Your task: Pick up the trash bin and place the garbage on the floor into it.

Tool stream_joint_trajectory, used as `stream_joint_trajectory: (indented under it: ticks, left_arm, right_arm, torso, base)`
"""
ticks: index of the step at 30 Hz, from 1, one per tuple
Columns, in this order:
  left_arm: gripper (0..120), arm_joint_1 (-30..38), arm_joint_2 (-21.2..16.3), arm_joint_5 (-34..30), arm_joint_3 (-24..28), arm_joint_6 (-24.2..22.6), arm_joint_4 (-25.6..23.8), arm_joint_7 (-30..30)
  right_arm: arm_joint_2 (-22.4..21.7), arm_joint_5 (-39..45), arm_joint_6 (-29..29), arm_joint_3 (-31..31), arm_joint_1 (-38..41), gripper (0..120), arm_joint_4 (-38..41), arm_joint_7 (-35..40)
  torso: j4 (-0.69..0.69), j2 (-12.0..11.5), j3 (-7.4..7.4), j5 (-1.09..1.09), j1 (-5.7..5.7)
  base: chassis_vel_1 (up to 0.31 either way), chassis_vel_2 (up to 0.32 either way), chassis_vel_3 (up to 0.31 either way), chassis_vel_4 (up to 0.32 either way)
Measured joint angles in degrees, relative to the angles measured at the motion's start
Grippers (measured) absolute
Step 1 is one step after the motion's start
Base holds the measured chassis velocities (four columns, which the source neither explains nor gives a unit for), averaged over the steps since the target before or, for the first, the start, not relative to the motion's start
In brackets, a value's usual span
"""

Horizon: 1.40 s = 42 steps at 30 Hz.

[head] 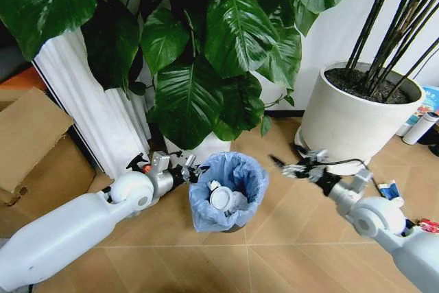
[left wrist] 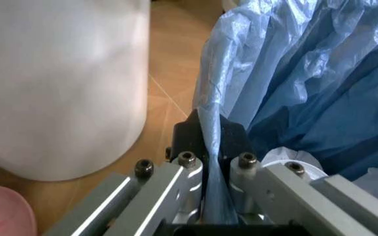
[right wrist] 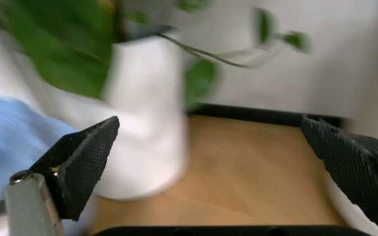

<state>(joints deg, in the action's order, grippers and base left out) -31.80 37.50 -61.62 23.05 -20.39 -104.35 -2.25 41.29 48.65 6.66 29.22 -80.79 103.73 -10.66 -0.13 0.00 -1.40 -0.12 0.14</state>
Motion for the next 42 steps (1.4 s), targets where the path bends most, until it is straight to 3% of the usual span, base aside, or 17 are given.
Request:
stream_joint_trajectory:
  ticks: [6,11,17,42]
  left_arm:
    - [0,-3.1,-0.8,0.9,-4.5,0.1,-0.8,0.1]
    - [0,-6.2,-0.7,1.7,-8.2,0.2,-1.2,0.2]
    - [0,-8.5,-1.0,2.1,-10.3,0.2,-2.0,0.4]
    - [0,-9.9,-1.4,2.5,-10.6,0.3,-3.3,0.3]
  right_arm:
    - [7.9,-6.7,1.9,11.0,-9.7,100,-4.2,-0.5]
    - [14.4,-10.3,3.4,14.5,-11.1,100,-8.4,-2.1]
    - [19.1,-11.8,4.1,14.6,-9.2,100,-11.8,-2.6]
    - [21.2,-12.8,4.9,14.7,-8.8,100,-13.1,-4.2]
  torso:
    - [-0.04,0.0,0.0,0.0,0.0]
    - [-0.02,0.0,0.0,0.0,0.0]
    - [0.0,0.0,0.0,0.02,0.0]
    - [-0.02,0.0,0.0,0.03,0.0]
  base:
    - [0.0,0.0,0.0,0.0]
    - [0.0,0.0,0.0,0.0]
    - [0.0,0.0,0.0,0.0]
    - [-0.056,-0.056,0.052,0.058]
